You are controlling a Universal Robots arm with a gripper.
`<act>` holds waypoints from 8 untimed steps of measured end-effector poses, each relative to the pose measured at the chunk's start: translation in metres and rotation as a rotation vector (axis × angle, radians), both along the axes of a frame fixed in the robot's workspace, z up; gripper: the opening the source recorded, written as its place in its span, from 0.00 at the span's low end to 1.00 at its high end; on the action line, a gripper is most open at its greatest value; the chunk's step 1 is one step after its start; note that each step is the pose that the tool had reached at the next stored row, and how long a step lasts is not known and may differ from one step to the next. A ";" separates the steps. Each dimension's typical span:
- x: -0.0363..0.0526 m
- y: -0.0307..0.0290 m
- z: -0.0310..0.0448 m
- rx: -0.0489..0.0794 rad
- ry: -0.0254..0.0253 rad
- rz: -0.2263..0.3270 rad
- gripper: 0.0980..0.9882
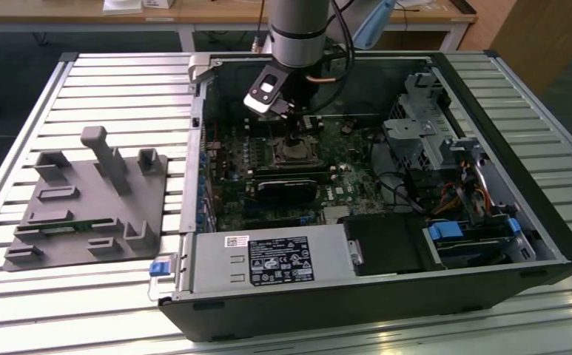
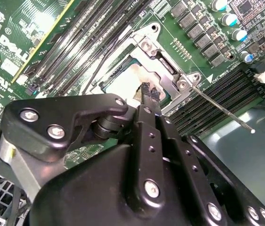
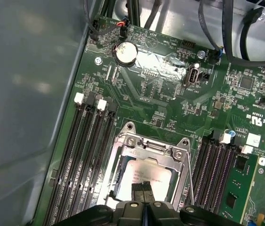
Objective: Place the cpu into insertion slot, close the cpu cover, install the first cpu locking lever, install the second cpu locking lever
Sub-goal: 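Install the first cpu locking lever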
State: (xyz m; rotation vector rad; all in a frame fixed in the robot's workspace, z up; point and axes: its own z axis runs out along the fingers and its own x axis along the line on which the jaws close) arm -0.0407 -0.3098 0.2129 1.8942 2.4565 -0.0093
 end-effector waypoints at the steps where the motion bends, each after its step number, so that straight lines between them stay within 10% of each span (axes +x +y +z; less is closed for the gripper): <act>1: 0.0000 0.0000 0.0001 0.000 0.0000 0.000 0.01; 8: 0.0001 0.0000 0.0109 0.000 0.0000 0.000 0.01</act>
